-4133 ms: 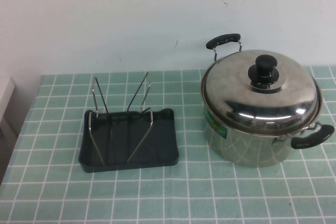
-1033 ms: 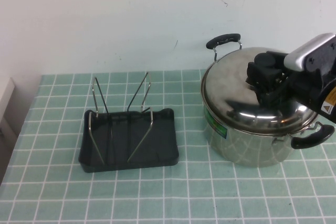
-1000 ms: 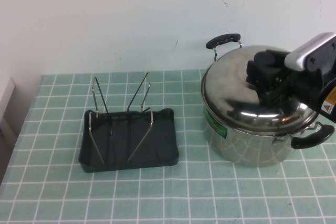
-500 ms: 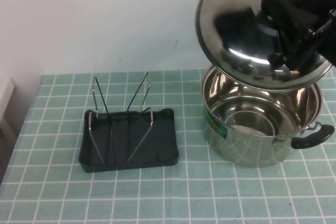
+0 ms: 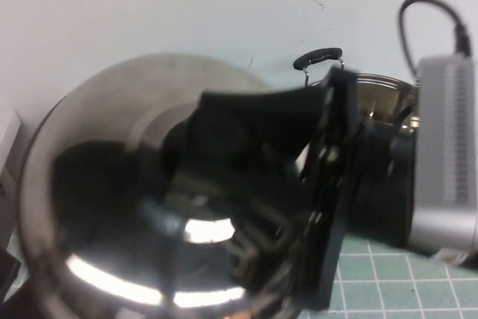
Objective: Put pot lid on rack
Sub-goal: Hand over the pot lid
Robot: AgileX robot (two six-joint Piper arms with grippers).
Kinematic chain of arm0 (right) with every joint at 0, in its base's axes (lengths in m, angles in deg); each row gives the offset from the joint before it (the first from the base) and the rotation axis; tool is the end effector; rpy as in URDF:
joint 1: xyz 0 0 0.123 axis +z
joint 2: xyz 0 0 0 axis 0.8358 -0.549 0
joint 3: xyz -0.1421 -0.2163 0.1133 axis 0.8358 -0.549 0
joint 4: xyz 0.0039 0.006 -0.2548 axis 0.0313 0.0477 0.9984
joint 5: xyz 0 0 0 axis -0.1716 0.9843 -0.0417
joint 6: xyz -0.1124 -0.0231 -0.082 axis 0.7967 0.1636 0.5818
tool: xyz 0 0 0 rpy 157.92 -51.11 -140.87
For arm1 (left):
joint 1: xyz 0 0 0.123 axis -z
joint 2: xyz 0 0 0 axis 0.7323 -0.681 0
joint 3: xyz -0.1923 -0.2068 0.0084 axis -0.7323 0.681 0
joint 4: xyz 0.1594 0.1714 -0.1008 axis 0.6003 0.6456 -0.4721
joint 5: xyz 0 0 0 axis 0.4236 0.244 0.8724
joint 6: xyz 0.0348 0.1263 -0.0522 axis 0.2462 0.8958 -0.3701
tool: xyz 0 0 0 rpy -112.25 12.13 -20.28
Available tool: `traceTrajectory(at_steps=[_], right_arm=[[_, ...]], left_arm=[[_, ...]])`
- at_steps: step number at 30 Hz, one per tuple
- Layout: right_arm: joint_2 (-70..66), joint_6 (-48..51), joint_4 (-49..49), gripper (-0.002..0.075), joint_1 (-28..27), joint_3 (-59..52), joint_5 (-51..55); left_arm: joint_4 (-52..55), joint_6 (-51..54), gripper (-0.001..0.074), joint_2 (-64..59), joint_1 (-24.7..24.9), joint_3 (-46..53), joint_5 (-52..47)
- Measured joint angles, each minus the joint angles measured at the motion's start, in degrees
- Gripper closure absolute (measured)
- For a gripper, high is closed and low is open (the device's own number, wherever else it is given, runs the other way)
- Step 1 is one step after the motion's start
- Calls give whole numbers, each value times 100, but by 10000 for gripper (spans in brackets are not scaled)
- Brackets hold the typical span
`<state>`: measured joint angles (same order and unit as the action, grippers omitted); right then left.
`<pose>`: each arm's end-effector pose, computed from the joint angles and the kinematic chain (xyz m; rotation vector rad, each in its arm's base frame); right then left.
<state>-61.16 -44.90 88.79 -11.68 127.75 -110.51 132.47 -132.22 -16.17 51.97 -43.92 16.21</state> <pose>0.1676 0.2812 0.3563 -0.9685 0.8684 1.0244 0.0840 -0.0804 0.2883 -0.4763 1.2675 -1.8326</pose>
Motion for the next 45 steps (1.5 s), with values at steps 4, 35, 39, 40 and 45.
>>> traceTrajectory(at_steps=[4,35,39,40,45], right_arm=[[0,422,-340,373,685,0,220],[-671,532,-1365,134,1049,157,-636],[-457,1052,-1385,84,1049,421,-526],[-363,1182,-1385,80,1049,488,-409],[316,2097,-1422,73,1049,672,469]], left_arm=[[42,-33,43,0,0,0,302],[-244,42,668,-9,3,0,508],[-128,201,669,-23,3,-190,19],[-30,249,669,-58,3,-316,-127],[924,450,669,-375,3,-1124,-755]])
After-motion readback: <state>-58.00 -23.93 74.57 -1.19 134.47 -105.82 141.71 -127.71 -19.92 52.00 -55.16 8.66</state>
